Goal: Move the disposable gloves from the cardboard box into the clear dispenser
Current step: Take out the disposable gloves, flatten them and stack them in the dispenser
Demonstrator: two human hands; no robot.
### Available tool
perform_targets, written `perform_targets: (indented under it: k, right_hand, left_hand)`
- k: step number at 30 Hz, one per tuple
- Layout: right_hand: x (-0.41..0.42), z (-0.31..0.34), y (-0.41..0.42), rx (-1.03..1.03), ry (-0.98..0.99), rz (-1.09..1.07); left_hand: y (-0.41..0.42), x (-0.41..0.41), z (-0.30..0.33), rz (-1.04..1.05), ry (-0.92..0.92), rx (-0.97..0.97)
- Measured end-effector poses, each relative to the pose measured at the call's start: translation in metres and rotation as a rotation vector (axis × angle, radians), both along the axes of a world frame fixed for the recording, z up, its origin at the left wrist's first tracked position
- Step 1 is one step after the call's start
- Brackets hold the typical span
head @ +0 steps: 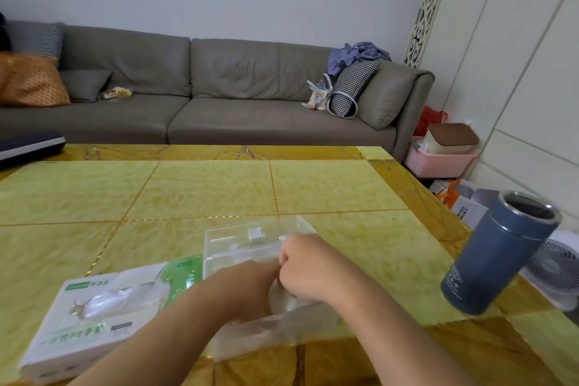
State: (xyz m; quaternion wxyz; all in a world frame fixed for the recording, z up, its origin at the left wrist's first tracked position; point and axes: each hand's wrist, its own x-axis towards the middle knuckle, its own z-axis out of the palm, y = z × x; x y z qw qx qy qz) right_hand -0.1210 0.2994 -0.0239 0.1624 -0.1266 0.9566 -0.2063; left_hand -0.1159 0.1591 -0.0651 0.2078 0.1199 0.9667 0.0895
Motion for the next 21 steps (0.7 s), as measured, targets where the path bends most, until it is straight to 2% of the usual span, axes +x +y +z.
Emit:
perform_targets:
  k: [3,6,10,13,15,17,21]
  right_hand:
    - [-0.003,-0.012,-0.002,0.268,-0.042,0.057]
    - [-0.003,-0.011,-0.007,0.384,-0.127,0.117]
    - [0.0,0.001,-0.012,0.439,-0.21,0.138]
    - [0.004,0.005,-0.014,0.488,-0.251,0.117]
    - [0.003,0.0,-0.018,0.517,-0.266,0.065]
    - [0.005,-0.002,-0.021,0.539,-0.277,0.018]
    - [0.011,0.004,-0.025,0.514,-0.293,0.042]
  left_hand:
    - [-0.002,0.001,0.001,0.0,0.007,0.006]
    - [-0.006,0.0,0.001,-0.025,0.001,-0.057]
    - [-0.012,0.0,0.01,-0.077,-0.05,-0.112]
    - [-0.016,0.001,0.012,-0.008,-0.046,-0.021]
    - [-0.016,0.008,0.011,0.06,0.028,0.019]
    - [-0.014,0.016,0.011,0.06,0.072,-0.036]
    - [-0.014,0.019,0.019,-0.003,0.04,-0.211]
